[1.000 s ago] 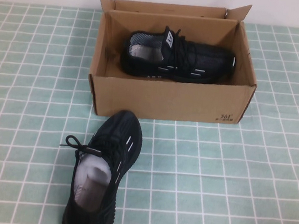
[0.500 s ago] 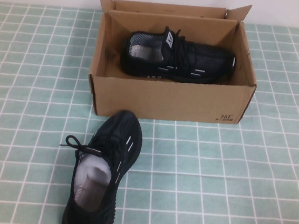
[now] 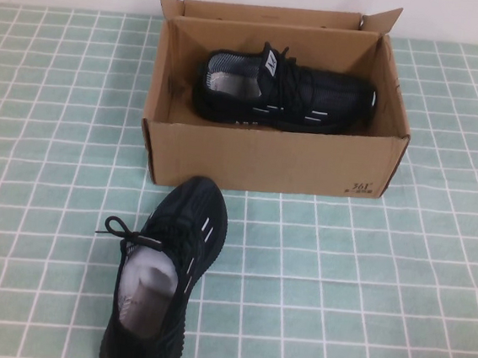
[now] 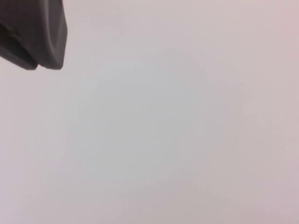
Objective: Put shoes into padded shoe box
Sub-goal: Pick up the shoe from the table
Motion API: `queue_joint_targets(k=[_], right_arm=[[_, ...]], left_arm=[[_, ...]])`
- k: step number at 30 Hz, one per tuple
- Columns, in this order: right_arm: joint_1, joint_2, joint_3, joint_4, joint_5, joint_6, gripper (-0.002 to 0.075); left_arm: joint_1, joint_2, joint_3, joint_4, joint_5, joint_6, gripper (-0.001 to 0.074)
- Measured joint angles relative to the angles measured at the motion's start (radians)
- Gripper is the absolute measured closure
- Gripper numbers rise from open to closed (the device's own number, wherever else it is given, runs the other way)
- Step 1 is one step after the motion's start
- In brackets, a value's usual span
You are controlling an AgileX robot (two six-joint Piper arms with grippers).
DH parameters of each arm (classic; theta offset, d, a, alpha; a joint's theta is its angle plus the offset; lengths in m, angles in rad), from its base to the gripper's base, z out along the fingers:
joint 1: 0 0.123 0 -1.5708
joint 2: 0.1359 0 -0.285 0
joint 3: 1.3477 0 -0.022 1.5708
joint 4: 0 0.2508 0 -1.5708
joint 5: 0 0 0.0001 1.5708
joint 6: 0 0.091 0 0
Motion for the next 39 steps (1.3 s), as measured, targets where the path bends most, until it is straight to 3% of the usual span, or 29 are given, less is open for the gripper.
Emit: queue_joint_targets(k=[2,5,13,23,30,34,39], right_arm=[[0.000,0.000,0.000,0.000,0.000,0.000,0.0734],[0.000,0.000,0.000,0.000,0.000,0.000,0.0734],[0.000,0.000,0.000,0.000,0.000,0.000,0.0734],[0.000,0.000,0.000,0.000,0.000,0.000,0.0734],[0.000,0.000,0.000,0.000,0.000,0.000,0.0734],[0.000,0.000,0.000,0.000,0.000,0.000,0.0734],[0.000,0.000,0.000,0.000,0.000,0.000,0.0734]], left_arm=[[0.000,0.000,0.000,-0.032,-0.157,-0.032,0.0741],[0.000,-0.002,-0.040,-0.107,-0.231,-0.105,0.0741],[0.000,0.032,-0.392,-0.179,-0.047,-0.090,0.0741],[0.000,0.497,-0.916,-0.076,0.662,-0.074,0.0741],[0.000,0.711,-0.981,0.051,0.809,-0.032,0.0741],[-0.032,0.777,-1.010,0.018,1.008,0.149,0.0741],[-0.137,0.873,-1.098,-0.090,1.253,0.403,0.0741]])
